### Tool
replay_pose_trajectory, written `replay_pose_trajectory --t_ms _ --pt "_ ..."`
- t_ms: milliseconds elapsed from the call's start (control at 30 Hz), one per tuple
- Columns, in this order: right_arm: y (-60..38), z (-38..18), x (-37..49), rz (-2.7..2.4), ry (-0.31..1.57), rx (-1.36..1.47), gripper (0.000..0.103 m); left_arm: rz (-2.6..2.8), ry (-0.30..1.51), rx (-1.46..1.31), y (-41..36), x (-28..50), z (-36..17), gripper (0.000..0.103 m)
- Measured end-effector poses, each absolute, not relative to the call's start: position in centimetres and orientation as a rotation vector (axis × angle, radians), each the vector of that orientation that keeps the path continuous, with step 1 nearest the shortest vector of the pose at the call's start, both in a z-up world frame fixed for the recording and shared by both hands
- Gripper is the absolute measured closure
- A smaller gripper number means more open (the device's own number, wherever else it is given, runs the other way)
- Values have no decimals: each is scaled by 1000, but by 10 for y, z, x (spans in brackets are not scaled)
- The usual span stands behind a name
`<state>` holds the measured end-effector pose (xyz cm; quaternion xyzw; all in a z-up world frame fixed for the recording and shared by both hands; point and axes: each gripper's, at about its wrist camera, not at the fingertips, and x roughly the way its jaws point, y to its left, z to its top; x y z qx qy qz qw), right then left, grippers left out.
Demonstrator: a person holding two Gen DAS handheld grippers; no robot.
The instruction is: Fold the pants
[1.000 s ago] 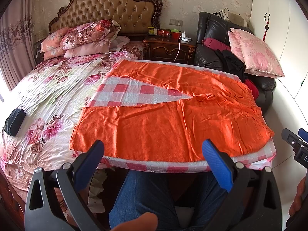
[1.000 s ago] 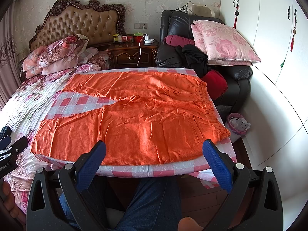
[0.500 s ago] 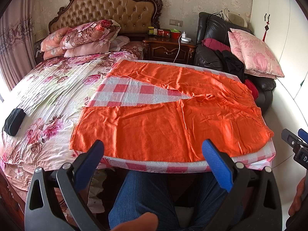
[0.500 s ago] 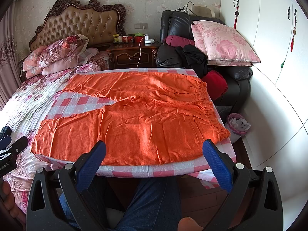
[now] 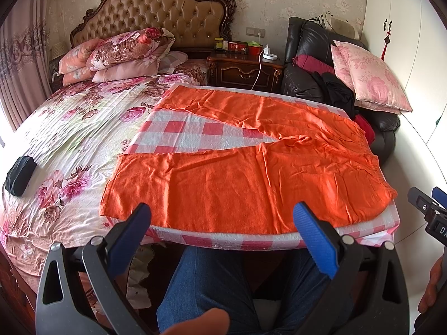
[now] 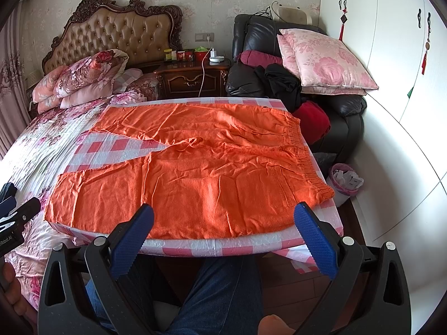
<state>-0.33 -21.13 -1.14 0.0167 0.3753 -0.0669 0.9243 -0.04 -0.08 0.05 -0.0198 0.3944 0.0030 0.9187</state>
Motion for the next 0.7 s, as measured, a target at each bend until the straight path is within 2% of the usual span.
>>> replay_pose_trajectory --t_ms 700 --pt "-209 -12 -5 -138 771 34 6 6 813 -43 0 -1 1 1"
